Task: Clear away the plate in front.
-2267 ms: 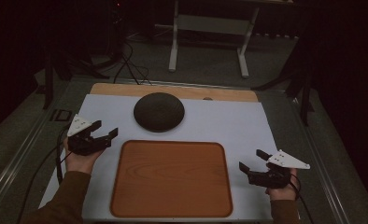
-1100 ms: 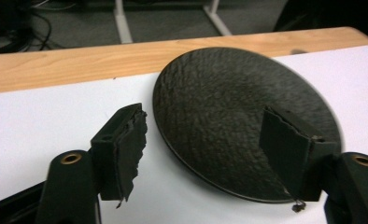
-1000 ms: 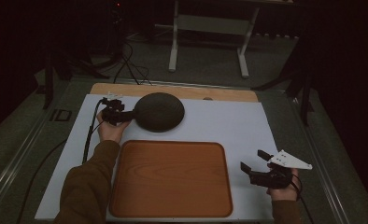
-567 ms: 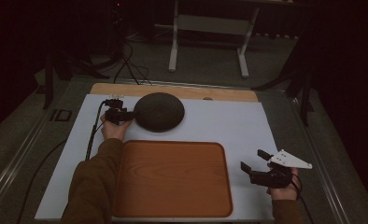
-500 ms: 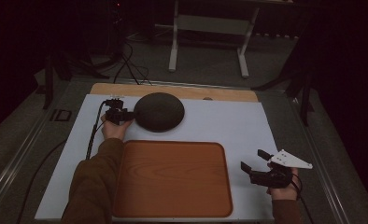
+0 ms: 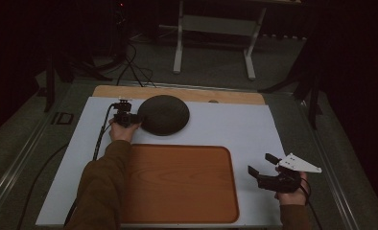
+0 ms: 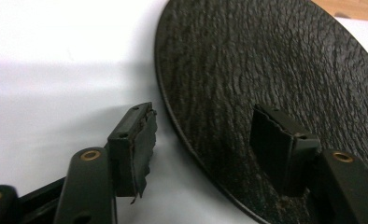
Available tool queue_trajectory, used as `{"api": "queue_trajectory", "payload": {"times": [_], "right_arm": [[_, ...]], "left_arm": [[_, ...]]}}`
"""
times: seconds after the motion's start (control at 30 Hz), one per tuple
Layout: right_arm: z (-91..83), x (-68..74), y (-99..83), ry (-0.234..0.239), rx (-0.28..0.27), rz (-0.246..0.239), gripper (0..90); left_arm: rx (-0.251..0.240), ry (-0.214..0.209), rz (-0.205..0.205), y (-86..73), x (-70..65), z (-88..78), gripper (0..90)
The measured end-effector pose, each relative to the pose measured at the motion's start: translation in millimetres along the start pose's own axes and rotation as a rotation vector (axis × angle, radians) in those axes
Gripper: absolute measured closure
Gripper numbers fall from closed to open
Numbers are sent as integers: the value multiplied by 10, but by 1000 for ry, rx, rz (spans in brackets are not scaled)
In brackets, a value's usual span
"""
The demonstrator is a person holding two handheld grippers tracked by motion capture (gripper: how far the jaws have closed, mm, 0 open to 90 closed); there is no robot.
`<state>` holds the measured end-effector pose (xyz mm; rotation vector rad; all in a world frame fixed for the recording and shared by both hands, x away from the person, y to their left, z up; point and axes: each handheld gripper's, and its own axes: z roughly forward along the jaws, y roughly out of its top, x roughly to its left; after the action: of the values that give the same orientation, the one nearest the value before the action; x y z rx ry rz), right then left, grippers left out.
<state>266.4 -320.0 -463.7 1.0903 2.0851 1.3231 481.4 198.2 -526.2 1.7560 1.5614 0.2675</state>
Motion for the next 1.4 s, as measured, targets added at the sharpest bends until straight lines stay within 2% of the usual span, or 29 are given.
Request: {"api": "queue_trajectory", "payload": {"times": [0.17,0.23,0.33,0.43,0.47,0.5,0.53,0.63,0.73,0.77,0.83,0.87,0.9,0.93,1.0,1.07,1.13,1.17,1.33,1.4], "right_arm": [[-8,-3,-1,0,0,0,139],[-11,-5,-2,0,0,-2,139],[-12,-7,-3,-1,1,0,139],[-7,-9,-1,-2,2,-2,139],[-4,-9,-1,-2,3,-2,139],[-1,-8,0,-1,5,-4,139],[2,-6,2,1,5,-6,139],[10,0,4,2,6,-10,138],[16,0,6,3,10,-11,139],[16,-1,6,3,11,-12,139],[15,-1,5,3,11,-12,139],[12,-3,4,3,10,-11,138],[11,-4,4,3,9,-11,139],[11,-4,4,3,9,-11,139],[8,-5,4,3,8,-10,139],[9,-4,5,3,8,-11,139],[12,-2,6,4,10,-13,139],[13,-1,7,5,10,-13,139],[13,3,10,7,10,-13,139],[12,3,9,6,10,-13,139]], "left_arm": [[19,1,-7,-14,-24,63,422],[21,-9,-36,4,-3,65,431],[23,-18,-55,8,10,62,444],[-3,-26,-123,-12,4,66,449],[-21,-27,-176,-23,5,69,461],[-21,-27,-176,-23,5,69,477],[-24,-38,-200,-26,9,73,503],[-22,-49,-198,-26,-4,78,567],[-39,-63,-221,-19,-19,78,634],[-63,-76,-256,-7,-17,63,661],[-68,-80,-268,-1,-15,55,706],[-88,-96,-300,15,-14,36,725],[-101,-108,-315,21,-16,28,732],[-101,-108,-315,21,-16,28,739],[-130,-135,-332,35,-33,10,747],[-163,-184,-367,49,-47,-4,748],[-173,-197,-379,53,-56,-8,748],[-180,-225,-393,57,-78,2,747],[-178,-254,-416,47,-161,52,739],[-170,-248,-412,46,-182,63,760]]}}
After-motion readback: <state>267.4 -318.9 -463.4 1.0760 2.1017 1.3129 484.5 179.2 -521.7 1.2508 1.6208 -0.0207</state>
